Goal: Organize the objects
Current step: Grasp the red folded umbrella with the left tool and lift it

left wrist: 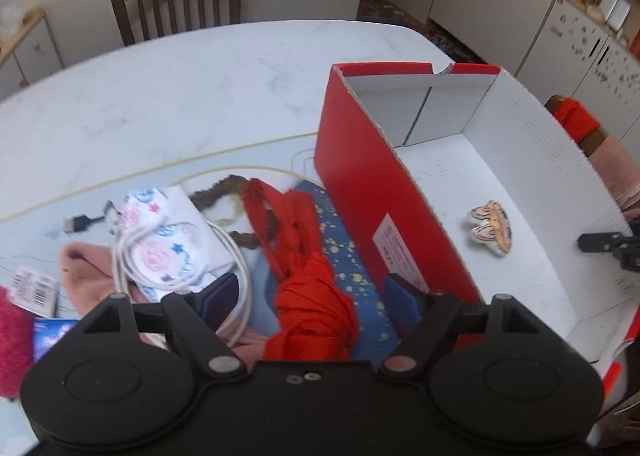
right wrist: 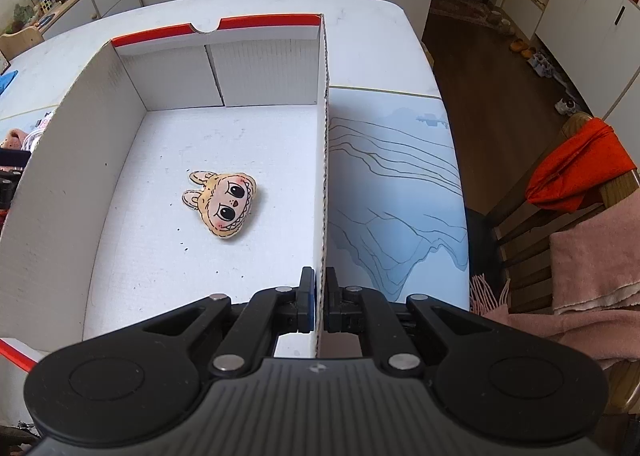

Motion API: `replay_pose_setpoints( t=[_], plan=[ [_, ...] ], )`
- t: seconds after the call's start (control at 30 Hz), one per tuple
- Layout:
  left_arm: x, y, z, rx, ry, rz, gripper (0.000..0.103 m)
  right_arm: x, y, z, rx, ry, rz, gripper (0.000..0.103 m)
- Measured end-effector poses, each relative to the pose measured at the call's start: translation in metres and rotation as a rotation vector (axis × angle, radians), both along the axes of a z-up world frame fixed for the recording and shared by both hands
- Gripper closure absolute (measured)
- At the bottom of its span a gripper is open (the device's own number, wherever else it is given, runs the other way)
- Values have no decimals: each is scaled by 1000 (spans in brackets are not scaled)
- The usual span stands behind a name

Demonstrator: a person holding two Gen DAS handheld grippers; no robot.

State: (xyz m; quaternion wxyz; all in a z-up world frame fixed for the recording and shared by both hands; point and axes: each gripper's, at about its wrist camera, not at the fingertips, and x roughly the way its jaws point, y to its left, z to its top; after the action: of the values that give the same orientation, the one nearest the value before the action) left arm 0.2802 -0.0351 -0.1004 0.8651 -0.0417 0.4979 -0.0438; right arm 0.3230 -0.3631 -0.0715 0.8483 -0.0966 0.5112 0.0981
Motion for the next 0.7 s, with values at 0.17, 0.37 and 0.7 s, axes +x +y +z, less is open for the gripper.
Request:
replay_pose_setpoints(
  t=[0.17, 0.37, 0.7],
  plan=[
    [4, 14, -15, -142, 55, 41, 35, 1, 0, 0, -1, 3, -3, 99],
    [0, 20, -25, -133, 81, 70, 45, 3, -1, 1, 2, 4, -6, 99],
    [-4, -2, -13, -6, 33, 23, 75, 2, 1, 1, -4, 1, -8, 99]
  ],
)
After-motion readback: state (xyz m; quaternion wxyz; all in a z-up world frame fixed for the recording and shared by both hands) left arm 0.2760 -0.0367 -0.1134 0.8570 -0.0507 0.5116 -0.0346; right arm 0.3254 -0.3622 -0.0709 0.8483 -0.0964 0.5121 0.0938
